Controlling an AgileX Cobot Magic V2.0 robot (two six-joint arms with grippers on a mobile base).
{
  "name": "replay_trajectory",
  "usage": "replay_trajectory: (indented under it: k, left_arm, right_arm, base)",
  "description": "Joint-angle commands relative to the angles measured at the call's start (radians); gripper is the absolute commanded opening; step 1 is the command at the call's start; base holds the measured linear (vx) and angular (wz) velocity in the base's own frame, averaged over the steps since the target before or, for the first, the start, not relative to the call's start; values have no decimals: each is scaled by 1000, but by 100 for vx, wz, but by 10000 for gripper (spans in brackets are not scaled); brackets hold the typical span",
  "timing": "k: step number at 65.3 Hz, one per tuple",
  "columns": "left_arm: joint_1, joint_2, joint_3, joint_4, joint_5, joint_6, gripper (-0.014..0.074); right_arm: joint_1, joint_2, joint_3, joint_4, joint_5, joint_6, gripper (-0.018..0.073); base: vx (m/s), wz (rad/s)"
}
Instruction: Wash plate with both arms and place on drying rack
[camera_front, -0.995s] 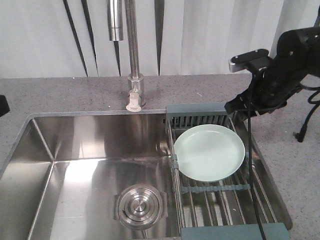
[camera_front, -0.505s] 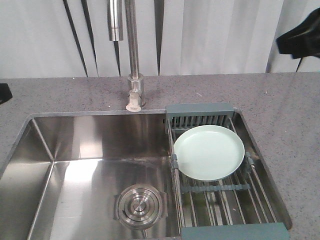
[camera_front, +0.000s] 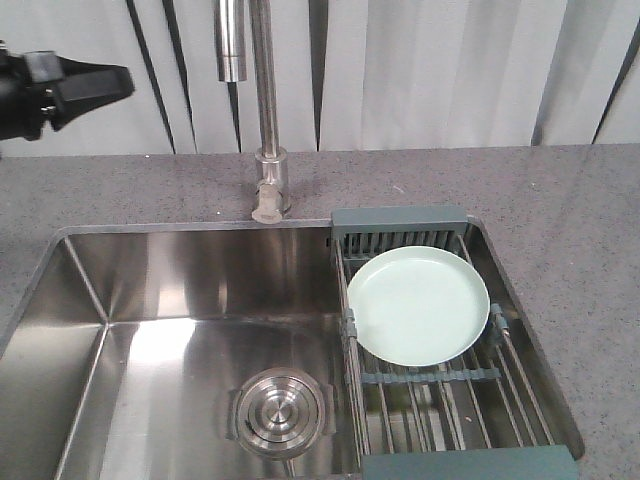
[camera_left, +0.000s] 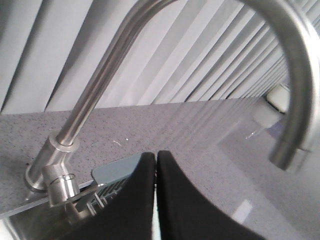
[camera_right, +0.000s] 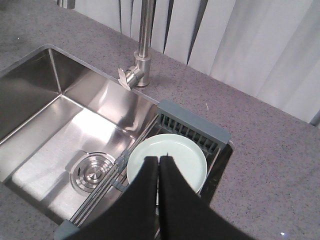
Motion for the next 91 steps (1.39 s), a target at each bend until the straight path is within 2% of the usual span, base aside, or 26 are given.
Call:
replay_trajectory:
  k: [1,7,24,39,48,64,80,91]
  left_arm:
    - [-71,60,-72,-69,8,-8,-6]
    - [-123,139,-84,-71,16,-8,-6]
    - [-223,288,-84,-70,-6,-8,-6]
    - [-305,371,-84,-105,60,-8,-6]
    - [-313,405,-87,-157,87,-8,-6]
    - [-313,452,-158,-191,95,-8,-6]
    - [-313,483,-214,-253,160,-8,-6]
    - [-313,513,-280,-253,160,-8,-6]
  right_arm:
    - [-4,-4,-25,-13,-9,-8,-7]
    - [-4,-4,-25,-25,-8,-6,-7]
    - [-4,-4,-25,-25,-9,-6,-7]
    - [-4,-4,-25,-25,-8,-6,-7]
    - [-4,-4,-25,-25,-7,-5,-7]
    - [-4,-4,-25,-25,-6,-2,-7]
    - [-4,-4,-25,-25,-5,1,-7]
    - [-4,-4,-25,-25,-4,2,-7]
  base:
    - [0,0]
    - [0,0]
    - [0,0]
    - [0,0]
    - [0,0]
    - [0,0]
    - [0,0]
    - [0,0]
